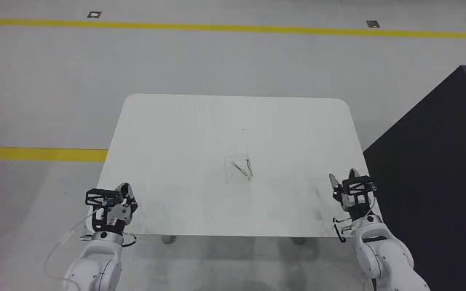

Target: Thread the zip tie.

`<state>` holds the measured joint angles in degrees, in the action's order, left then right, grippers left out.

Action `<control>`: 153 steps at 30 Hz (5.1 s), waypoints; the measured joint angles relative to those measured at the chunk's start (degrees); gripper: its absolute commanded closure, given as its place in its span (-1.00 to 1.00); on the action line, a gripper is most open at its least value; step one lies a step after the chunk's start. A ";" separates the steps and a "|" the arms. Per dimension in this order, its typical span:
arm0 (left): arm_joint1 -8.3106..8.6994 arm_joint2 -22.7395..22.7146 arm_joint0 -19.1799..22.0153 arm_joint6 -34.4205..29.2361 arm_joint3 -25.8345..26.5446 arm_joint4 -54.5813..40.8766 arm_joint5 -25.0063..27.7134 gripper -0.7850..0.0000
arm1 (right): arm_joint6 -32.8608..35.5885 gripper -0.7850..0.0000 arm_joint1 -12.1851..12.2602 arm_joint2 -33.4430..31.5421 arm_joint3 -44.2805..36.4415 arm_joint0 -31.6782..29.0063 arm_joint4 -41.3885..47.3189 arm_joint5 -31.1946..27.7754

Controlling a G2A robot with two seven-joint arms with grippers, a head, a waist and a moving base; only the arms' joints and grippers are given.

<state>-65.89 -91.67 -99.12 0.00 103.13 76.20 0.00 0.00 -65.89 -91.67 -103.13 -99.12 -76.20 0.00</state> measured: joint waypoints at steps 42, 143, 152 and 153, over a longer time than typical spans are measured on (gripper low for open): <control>0.00 0.00 0.00 0.00 0.00 0.00 0.00 -1.00 | 60.04 -1.00 -1.83 20.02 -12.91 31.54 14.37 -3.89; 0.00 0.00 0.00 0.00 0.00 0.00 0.00 -1.00 | 81.60 0.10 -35.63 69.65 76.74 88.61 31.60 6.77; 0.00 0.00 0.00 0.00 0.00 0.00 0.00 -1.00 | 79.33 0.15 -38.82 69.84 83.09 88.59 32.28 4.32; 0.00 0.00 0.00 0.00 0.00 0.00 0.00 -1.00 | 79.04 0.15 -39.20 69.81 83.80 88.61 32.37 4.17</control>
<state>-65.89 -91.67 -99.12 0.00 103.13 76.20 0.00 79.04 -105.09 -21.86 -19.33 -10.51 -43.84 4.17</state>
